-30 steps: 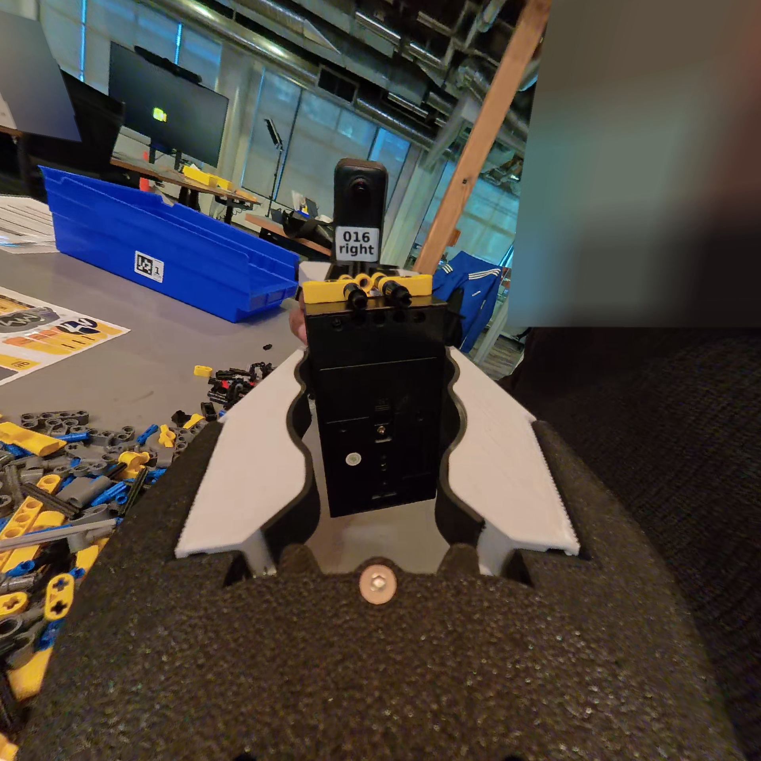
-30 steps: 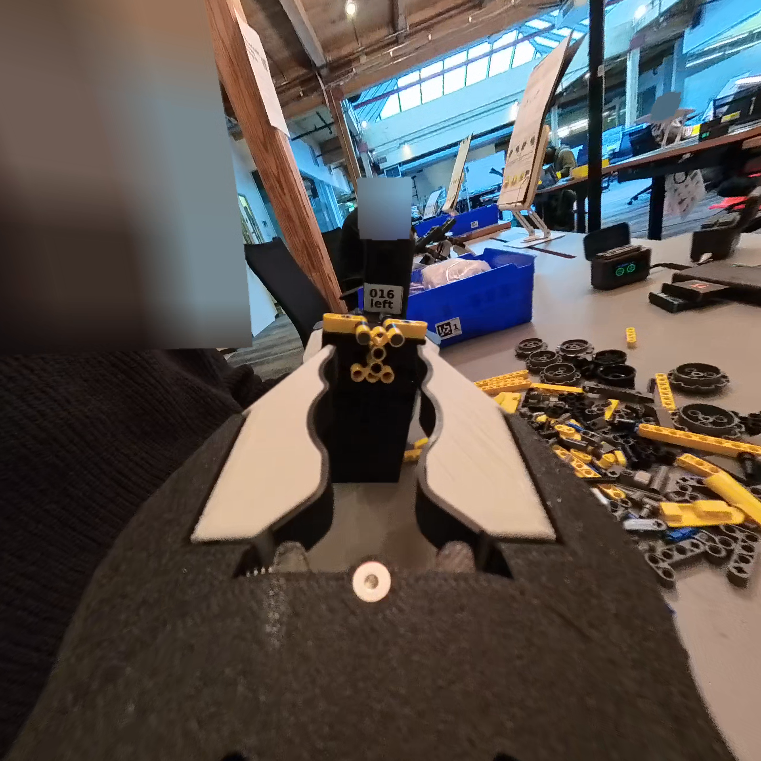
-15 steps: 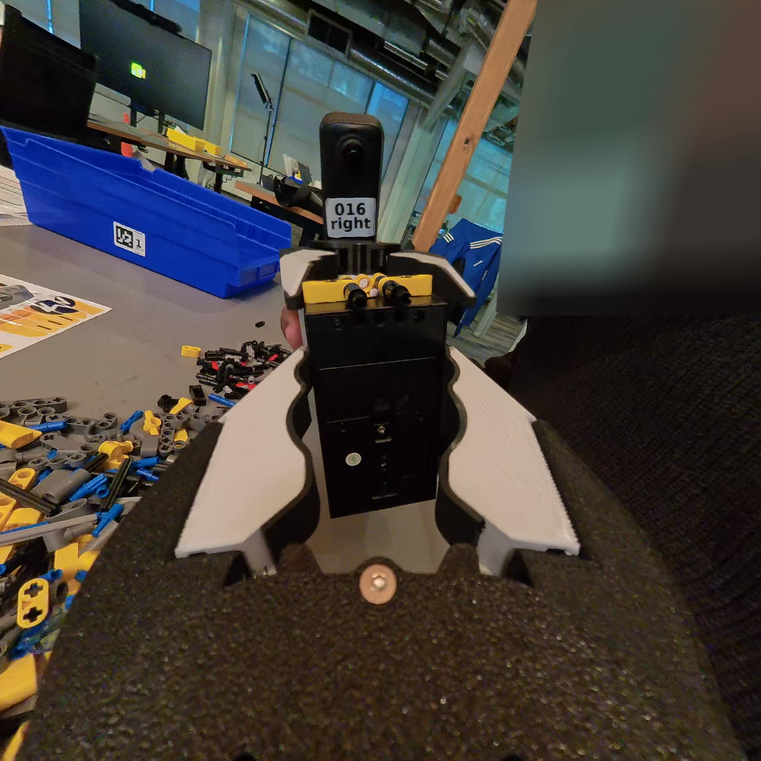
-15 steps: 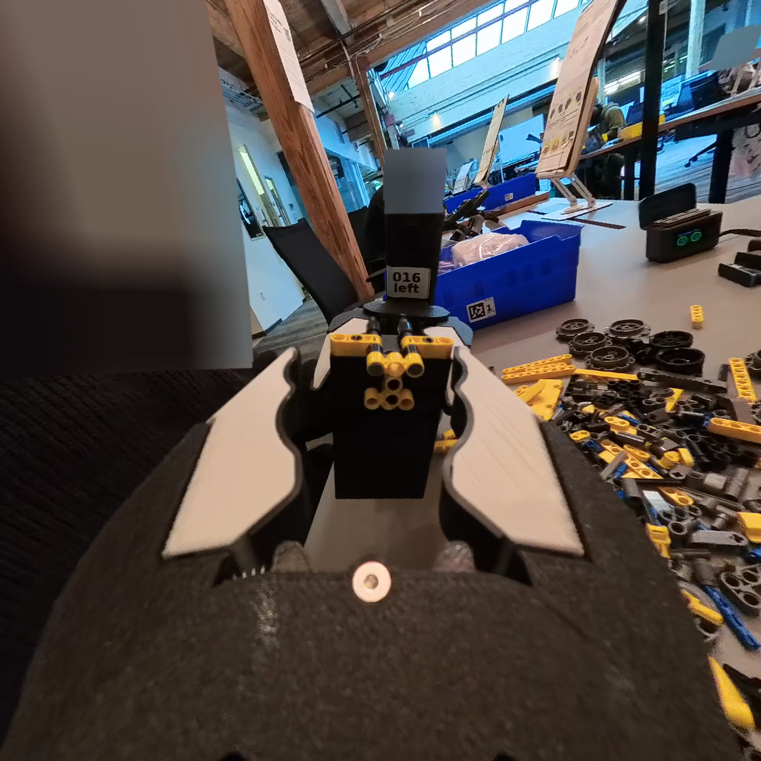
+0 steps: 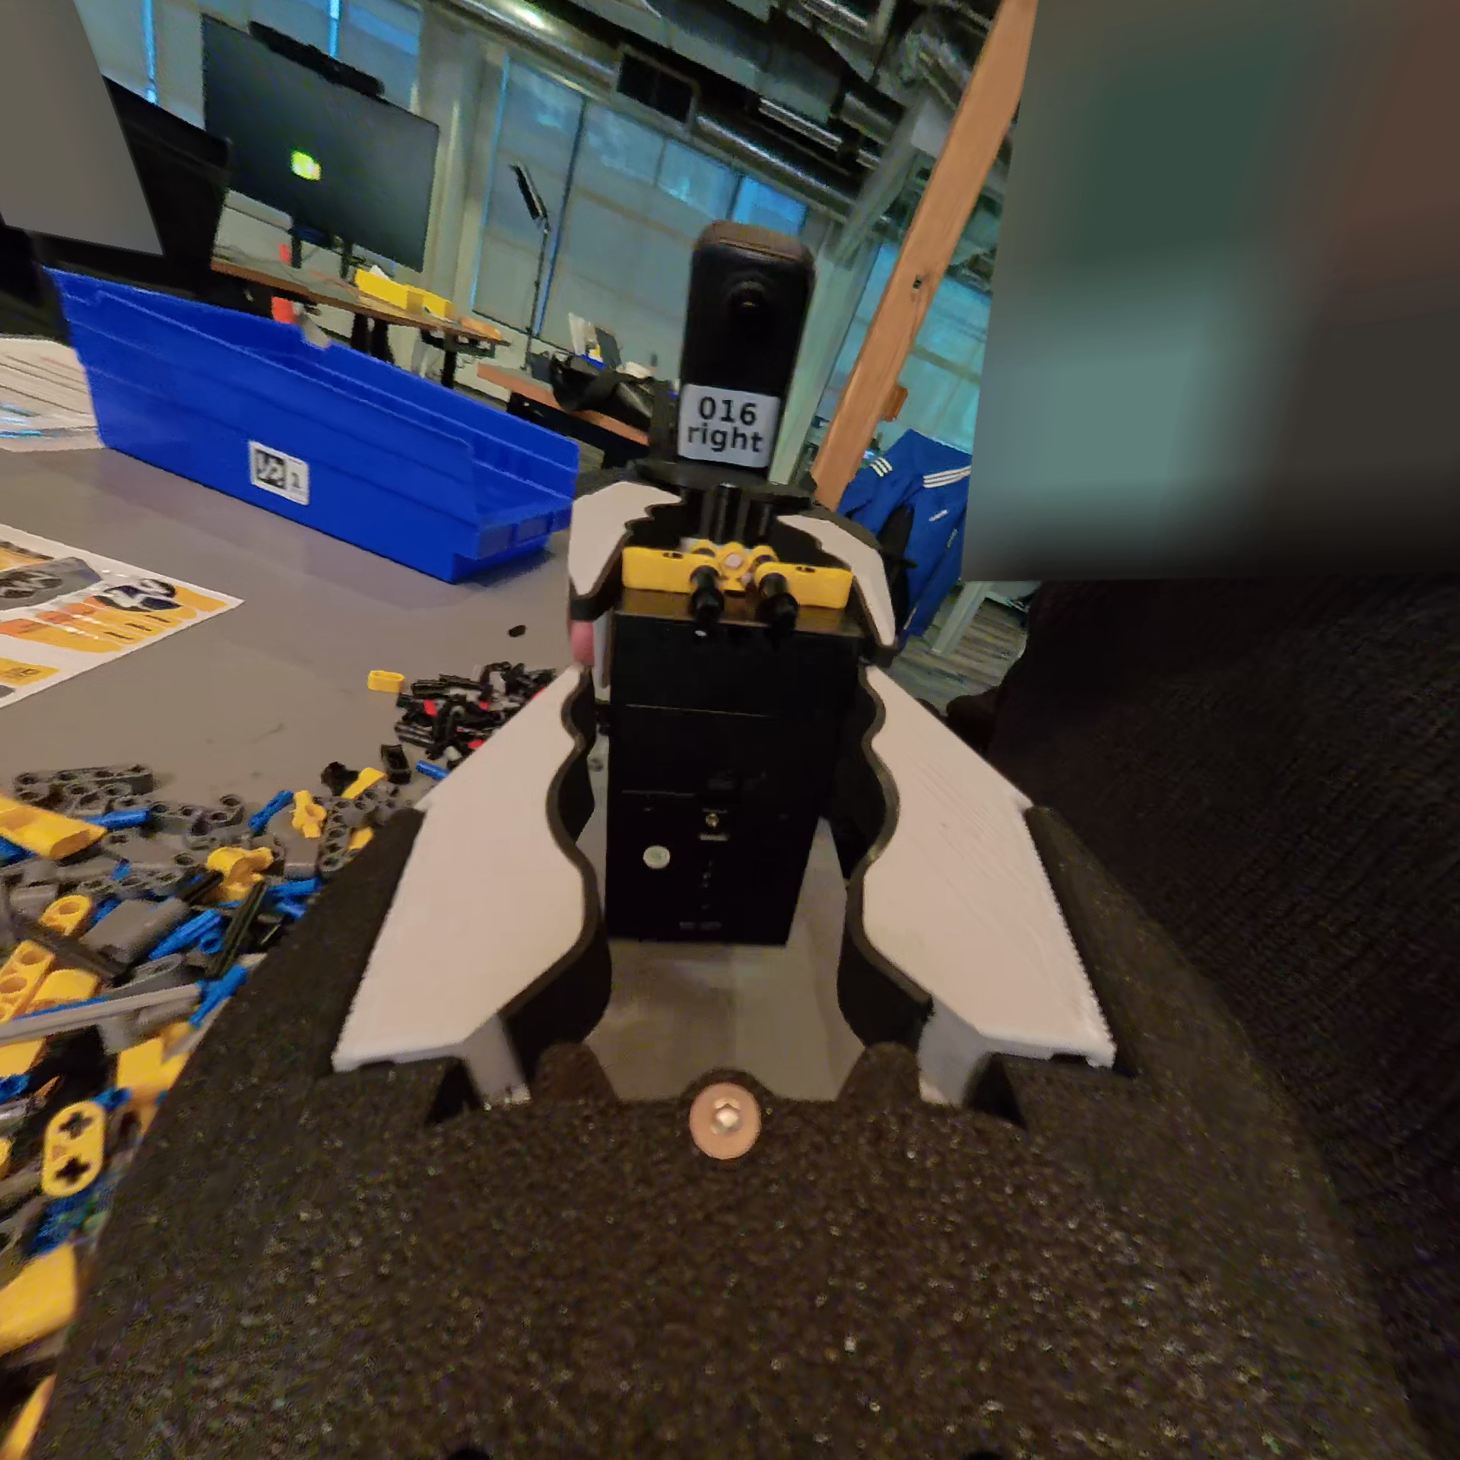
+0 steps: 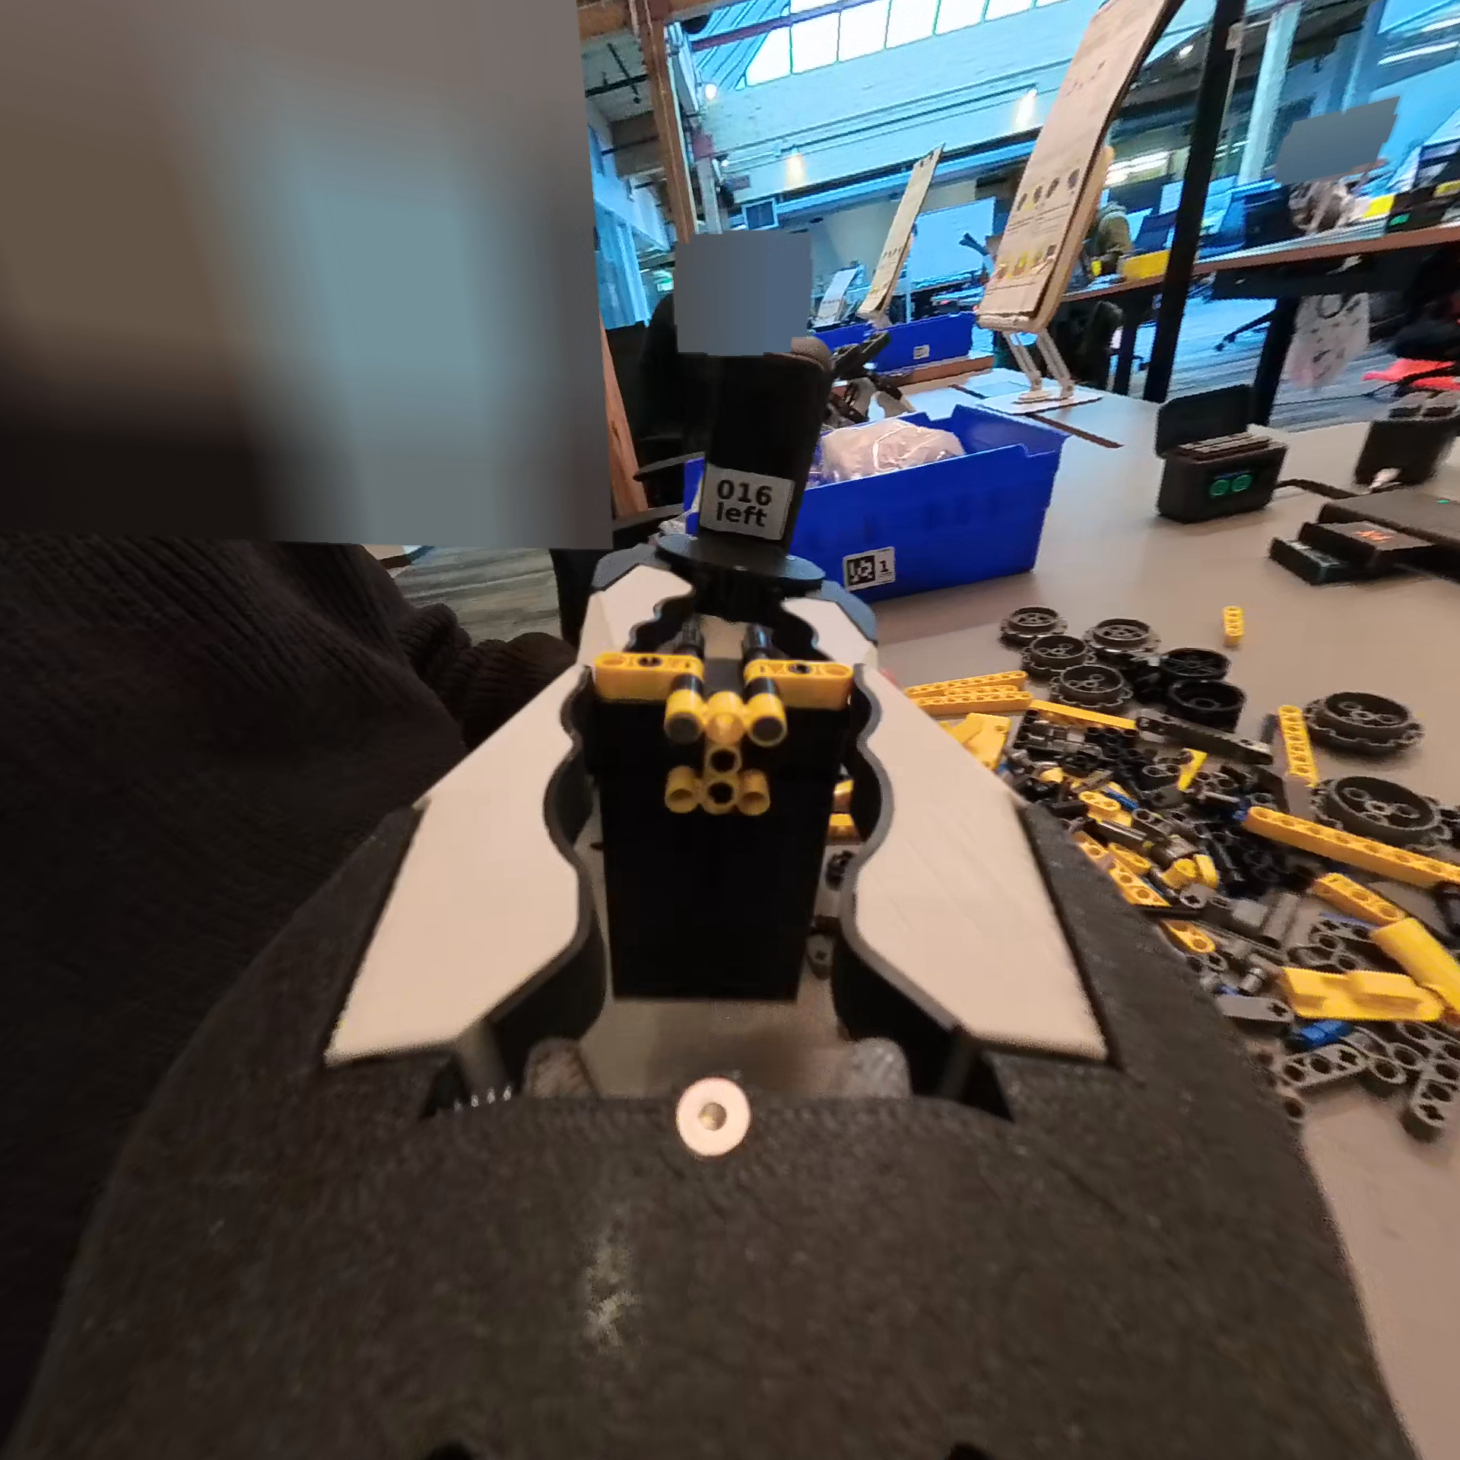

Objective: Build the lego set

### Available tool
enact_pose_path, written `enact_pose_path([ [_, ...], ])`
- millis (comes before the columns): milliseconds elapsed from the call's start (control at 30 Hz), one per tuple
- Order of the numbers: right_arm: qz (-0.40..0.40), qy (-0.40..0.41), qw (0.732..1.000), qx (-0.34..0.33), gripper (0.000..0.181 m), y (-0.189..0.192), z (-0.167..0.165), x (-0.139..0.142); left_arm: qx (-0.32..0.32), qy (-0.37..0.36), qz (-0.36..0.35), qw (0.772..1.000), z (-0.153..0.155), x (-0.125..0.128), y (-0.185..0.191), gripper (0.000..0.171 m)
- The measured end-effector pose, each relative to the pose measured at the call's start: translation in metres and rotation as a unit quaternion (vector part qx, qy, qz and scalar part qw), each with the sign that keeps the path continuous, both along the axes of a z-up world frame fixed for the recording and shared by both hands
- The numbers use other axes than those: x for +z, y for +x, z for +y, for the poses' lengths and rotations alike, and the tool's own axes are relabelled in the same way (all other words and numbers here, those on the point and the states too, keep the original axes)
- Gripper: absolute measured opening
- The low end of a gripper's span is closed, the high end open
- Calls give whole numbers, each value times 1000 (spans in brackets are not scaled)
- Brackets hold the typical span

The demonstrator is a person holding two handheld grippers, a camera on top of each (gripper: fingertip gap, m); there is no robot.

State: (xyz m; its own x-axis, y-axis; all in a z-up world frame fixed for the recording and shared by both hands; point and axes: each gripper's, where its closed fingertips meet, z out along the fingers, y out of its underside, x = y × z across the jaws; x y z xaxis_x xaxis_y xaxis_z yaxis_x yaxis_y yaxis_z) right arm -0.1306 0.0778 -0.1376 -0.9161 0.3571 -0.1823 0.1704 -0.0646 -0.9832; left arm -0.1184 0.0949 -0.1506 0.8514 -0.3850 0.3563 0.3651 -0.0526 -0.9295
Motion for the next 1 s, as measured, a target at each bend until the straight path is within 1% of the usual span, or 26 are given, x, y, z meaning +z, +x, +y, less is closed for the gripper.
enact_pose_path([
  [100,-3,-1,1000,-13,62,-4,4,0,28,1,9,1000,1,0,-7,65],
  [200,-2,-13,1000,-24,62,-7,10,3,41,9,12,999,0,2,-11,65],
  [367,2,-24,999,-41,62,-11,17,7,38,22,-16,999,-4,8,-16,66],
  [500,3,-23,998,-57,62,-15,21,7,42,18,-13,999,-3,6,-17,65],
  [567,6,-27,997,-77,62,-20,27,9,45,15,-7,999,-2,5,-17,65],
  [667,8,-27,991,-134,62,-37,51,13,53,11,1,999,-1,3,-19,65],
  [800,-7,5,973,-232,62,-65,99,15,51,14,-11,999,-2,4,-22,65],
  [867,-9,52,956,-290,62,-80,125,9,50,18,-16,998,-3,6,-22,65],
  [933,1,115,932,-345,62,-92,150,-1,52,18,-16,998,-3,6,-23,65],
  [1000,13,152,908,-389,62,-102,171,-7,52,16,-16,998,-2,5,-23,65],
])
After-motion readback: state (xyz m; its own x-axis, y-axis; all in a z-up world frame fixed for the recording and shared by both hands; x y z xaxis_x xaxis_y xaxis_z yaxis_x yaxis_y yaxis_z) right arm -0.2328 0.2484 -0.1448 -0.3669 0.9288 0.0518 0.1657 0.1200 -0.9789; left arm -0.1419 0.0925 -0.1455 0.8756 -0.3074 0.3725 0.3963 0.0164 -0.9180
